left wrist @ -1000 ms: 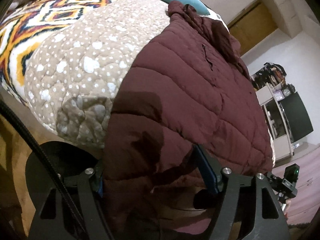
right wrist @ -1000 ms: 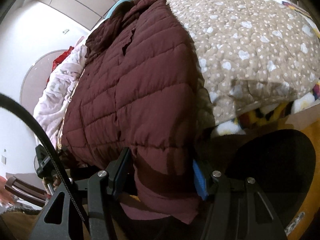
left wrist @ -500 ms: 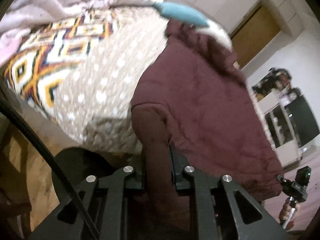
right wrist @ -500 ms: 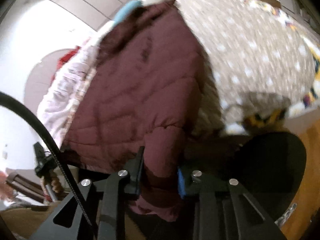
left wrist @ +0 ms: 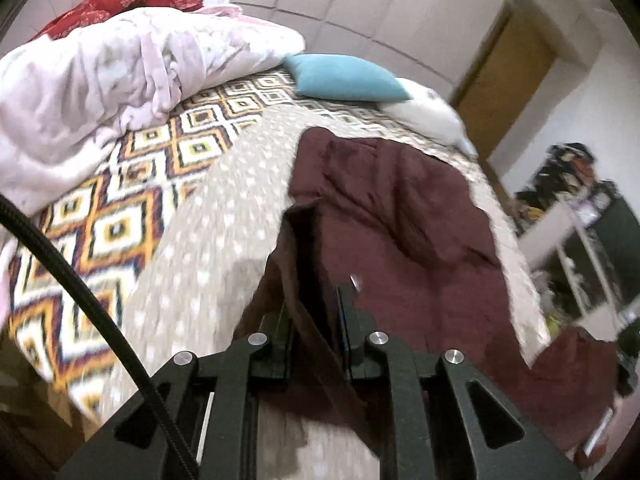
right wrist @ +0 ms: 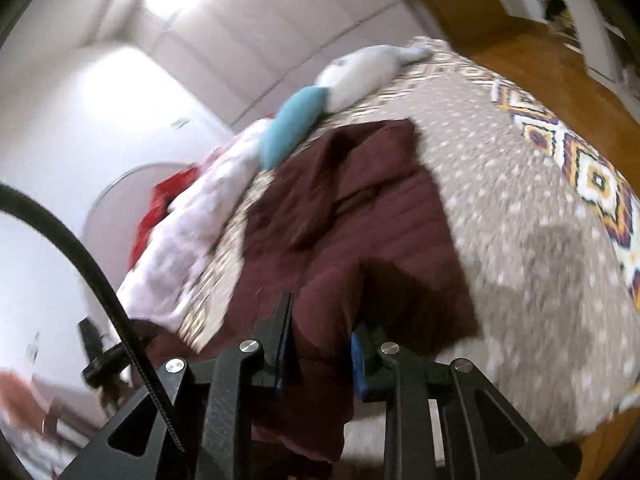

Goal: Fold large clothes

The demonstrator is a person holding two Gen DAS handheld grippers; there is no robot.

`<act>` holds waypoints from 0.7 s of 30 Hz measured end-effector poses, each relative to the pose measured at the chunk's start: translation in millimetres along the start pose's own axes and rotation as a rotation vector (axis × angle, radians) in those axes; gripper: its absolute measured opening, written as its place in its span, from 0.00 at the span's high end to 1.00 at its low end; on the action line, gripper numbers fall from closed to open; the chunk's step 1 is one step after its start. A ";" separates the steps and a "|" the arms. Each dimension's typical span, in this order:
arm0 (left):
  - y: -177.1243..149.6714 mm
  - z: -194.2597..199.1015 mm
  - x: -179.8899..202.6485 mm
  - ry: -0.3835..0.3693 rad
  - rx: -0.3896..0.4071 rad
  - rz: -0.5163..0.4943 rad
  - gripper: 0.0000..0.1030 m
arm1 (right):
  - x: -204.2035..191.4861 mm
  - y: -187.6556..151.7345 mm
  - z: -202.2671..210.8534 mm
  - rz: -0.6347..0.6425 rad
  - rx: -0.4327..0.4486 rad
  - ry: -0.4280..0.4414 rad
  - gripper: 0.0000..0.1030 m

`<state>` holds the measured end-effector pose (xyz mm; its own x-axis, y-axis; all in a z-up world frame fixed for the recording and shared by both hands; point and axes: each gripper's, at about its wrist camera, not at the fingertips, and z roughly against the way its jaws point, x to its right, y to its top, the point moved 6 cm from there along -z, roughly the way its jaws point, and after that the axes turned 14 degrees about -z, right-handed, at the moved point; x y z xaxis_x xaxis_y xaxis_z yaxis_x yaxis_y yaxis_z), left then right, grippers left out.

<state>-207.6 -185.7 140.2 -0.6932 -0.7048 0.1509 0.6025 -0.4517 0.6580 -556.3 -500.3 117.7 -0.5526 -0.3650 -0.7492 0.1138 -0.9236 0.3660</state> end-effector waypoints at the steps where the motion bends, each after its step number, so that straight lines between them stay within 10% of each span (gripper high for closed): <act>1: 8.1 -16.0 -0.1 0.022 -0.015 -0.004 0.84 | 6.9 13.1 -19.2 -0.033 0.008 -0.035 0.75; 11: 22.3 -125.9 -21.8 0.062 -0.140 0.081 0.69 | 81.9 51.6 -122.8 -0.207 -0.007 -0.282 0.74; 15: 35.9 -101.9 -29.1 -0.080 -0.046 0.127 0.46 | 80.1 55.3 -123.8 -0.202 -0.013 -0.233 0.71; 21: 54.2 -67.1 -36.1 -0.159 0.027 0.140 0.40 | 64.8 75.0 -84.7 -0.249 0.056 -0.029 0.36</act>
<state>-123.4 -221.5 120.9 -0.6586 -0.6634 0.3552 0.6878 -0.3392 0.6418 -513.7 -603.1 49.8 -0.5812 -0.1224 -0.8045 -0.0743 -0.9765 0.2022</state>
